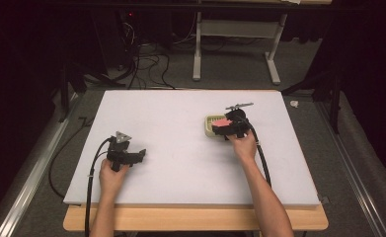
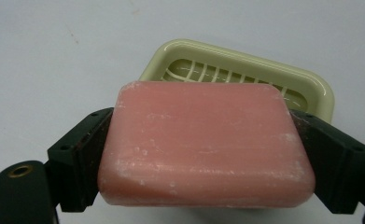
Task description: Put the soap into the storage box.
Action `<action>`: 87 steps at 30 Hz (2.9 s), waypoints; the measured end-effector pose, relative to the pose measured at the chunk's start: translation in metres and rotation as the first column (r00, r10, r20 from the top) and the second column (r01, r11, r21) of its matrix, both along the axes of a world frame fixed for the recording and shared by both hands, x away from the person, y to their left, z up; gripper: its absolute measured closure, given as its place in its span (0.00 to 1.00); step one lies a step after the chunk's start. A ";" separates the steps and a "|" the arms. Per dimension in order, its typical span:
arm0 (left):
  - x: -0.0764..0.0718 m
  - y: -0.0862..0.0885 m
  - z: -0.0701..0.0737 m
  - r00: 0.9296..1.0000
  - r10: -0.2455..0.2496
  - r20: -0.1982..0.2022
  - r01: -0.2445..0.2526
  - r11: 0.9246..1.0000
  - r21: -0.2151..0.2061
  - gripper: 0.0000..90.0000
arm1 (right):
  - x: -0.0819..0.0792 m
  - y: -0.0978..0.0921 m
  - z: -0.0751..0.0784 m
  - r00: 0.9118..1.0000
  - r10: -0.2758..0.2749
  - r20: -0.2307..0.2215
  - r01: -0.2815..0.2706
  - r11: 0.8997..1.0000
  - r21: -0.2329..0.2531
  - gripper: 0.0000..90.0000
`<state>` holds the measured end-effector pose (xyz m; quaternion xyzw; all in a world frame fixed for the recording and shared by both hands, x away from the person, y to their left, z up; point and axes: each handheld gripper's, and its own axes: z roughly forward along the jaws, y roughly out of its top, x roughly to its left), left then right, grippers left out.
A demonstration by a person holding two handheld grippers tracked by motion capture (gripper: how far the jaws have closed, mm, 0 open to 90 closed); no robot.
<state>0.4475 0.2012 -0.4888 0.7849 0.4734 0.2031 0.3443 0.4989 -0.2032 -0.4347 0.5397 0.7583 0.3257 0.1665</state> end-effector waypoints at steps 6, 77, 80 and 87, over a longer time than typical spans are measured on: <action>0.000 0.000 0.000 1.000 0.000 0.000 0.000 1.000 0.000 0.19 | 0.004 0.002 -0.002 1.000 -0.011 -0.013 0.011 1.000 -0.012 0.15; 0.000 0.000 0.000 1.000 0.000 0.000 0.000 1.000 0.000 0.19 | -0.033 -0.018 0.035 0.989 -0.019 0.148 0.014 0.999 0.034 0.17; 0.000 0.000 0.000 1.000 0.000 0.000 0.000 1.000 0.000 0.19 | -0.036 -0.018 0.038 0.988 -0.014 0.156 0.009 0.999 0.033 0.17; 0.000 0.000 0.000 1.000 0.000 0.000 0.000 1.000 0.000 0.19 | -0.043 -0.021 0.044 0.985 -0.008 0.171 0.002 0.999 0.033 0.17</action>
